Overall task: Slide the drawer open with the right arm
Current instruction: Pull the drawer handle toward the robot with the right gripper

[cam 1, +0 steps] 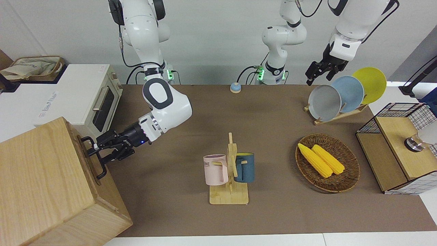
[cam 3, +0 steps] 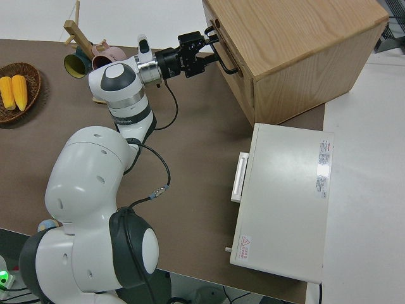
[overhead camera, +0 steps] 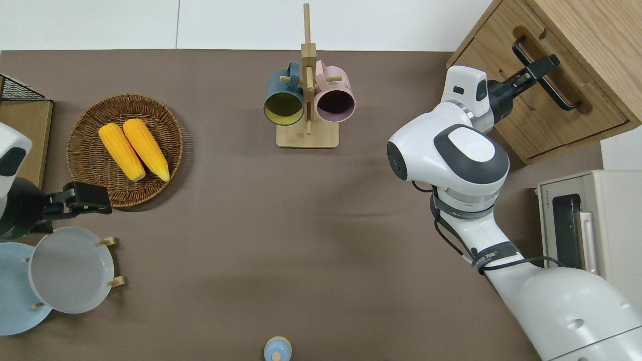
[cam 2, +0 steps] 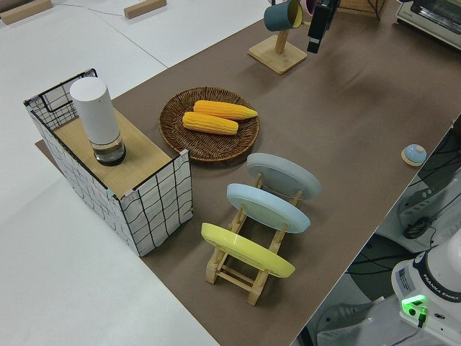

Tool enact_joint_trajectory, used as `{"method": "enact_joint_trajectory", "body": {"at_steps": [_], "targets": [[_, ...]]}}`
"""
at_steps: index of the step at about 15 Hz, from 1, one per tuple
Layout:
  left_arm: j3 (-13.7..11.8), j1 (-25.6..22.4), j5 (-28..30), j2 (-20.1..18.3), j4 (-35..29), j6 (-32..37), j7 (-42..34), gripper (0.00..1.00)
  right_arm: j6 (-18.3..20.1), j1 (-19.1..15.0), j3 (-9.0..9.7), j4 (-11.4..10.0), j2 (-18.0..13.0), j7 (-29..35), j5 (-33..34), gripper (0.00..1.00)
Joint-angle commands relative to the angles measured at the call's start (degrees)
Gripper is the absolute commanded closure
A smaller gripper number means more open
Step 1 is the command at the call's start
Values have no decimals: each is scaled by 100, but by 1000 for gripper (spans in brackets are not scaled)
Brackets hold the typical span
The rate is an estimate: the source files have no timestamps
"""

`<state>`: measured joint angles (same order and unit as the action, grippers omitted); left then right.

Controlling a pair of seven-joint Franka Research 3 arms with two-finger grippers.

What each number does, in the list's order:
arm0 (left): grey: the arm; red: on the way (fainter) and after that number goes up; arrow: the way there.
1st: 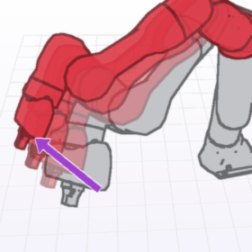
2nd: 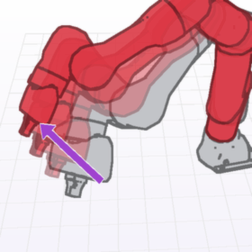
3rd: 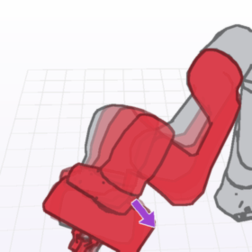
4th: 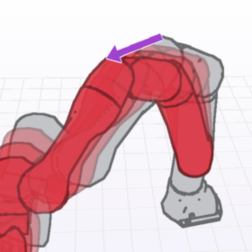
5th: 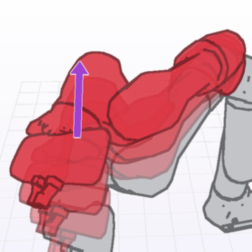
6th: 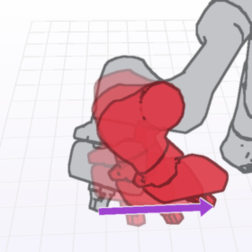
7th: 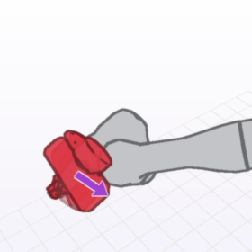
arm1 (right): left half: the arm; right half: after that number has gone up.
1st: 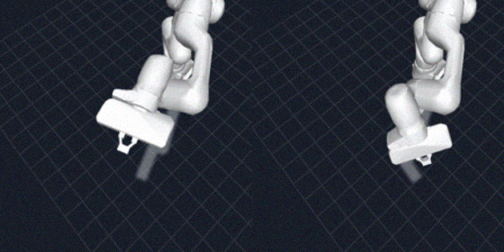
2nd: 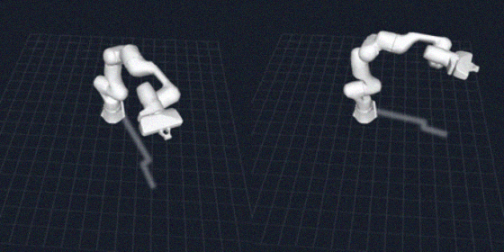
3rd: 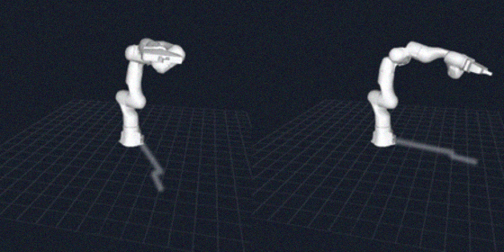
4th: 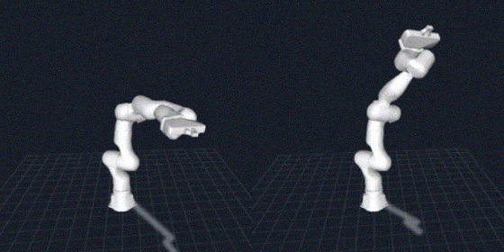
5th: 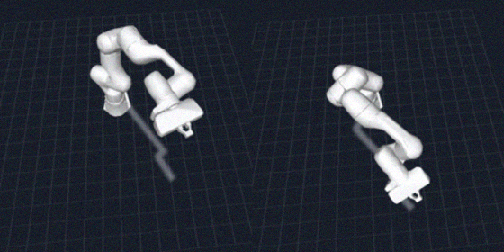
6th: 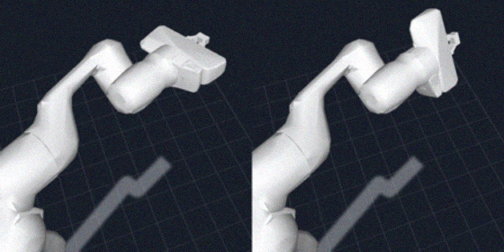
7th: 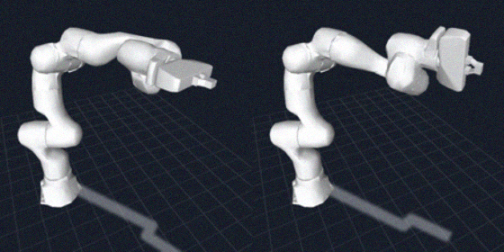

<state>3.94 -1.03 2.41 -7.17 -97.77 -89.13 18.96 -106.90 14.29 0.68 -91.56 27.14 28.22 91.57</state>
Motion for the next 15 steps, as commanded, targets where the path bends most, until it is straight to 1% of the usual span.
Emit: {"method": "enact_joint_trajectory", "body": {"at_steps": [1, 4, 5, 7, 8, 9, 10, 13, 15], "targets": [[-25, 6, 5, -48, 21, 89, -51, 7, -138, -101, 29, -55, 19, 184, 229, 492], [-25, 6, 5, -48, 21, 89, -51, 7, -112, -93, 29, -55, 19, 184, 238, 726], [-25, 6, 5, -48, 21, 89, -51, 7, -103, -93, 29, -64, 19, 184, 238, 760], [-25, 6, 5, -48, 21, 89, -51, 7, -59, -75, 37, -55, 19, 175, 238, 764], [-25, 6, 5, -48, 21, 89, -51, 7, -33, -58, 55, -55, 19, 175, 229, 785], [-25, 6, 5, -48, 21, 89, -51, 7, 11, -40, 64, -55, 11, 166, 221, 831], [-25, 6, 5, -48, 21, 97, -51, 7, 72, -40, 99, -55, 11, 158, 221, 848], [-25, 6, 5, -48, 21, 97, -51, 7, 292, 13, 178, -55, 2, 96, 150, 850], [-25, 6, 5, -48, 21, 89, -51, 7, 537, 13, 379, -55, 2, 44, 133, 854]]}}
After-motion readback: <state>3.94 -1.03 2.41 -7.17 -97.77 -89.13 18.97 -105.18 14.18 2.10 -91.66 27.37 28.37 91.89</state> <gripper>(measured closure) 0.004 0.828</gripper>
